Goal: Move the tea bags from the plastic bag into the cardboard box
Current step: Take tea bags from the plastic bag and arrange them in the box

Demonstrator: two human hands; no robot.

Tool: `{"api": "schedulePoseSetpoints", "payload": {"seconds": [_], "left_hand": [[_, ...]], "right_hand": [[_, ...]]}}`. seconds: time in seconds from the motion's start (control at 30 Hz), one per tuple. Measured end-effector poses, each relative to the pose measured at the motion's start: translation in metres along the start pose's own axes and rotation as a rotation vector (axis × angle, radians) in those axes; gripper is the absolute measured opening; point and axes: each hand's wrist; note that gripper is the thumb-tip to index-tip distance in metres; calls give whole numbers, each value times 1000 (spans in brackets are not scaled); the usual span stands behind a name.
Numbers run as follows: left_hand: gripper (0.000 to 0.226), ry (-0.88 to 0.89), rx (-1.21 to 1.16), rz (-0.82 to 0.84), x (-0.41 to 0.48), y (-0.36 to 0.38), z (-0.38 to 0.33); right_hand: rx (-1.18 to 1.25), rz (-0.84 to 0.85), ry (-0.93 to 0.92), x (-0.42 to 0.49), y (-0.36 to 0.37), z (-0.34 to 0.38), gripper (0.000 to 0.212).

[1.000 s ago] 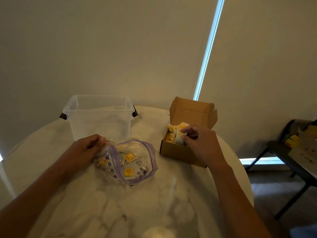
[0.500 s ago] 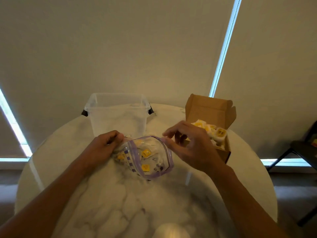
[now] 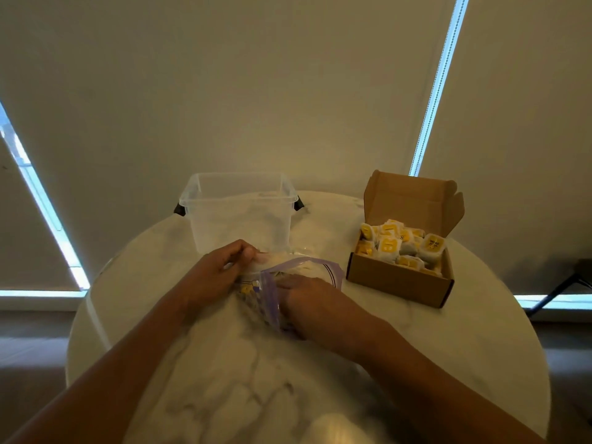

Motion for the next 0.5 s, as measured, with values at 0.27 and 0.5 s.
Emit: {"api": "schedulePoseSetpoints", "payload": {"seconds": [0.27, 0.5], "left_hand": [[27, 50, 38, -38, 0, 0, 1], [26, 16, 6, -98, 4, -6, 13]], "right_hand": [[-15, -169, 19, -7, -13, 2, 22], [348, -320, 97, -28, -42, -12, 9]]}}
Point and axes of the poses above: each hand's wrist, its own x-axis towards the middle knuckle, its own y-axis out of the palm, z = x × y, and after that the axes turned 6 degrees about -x, right-handed
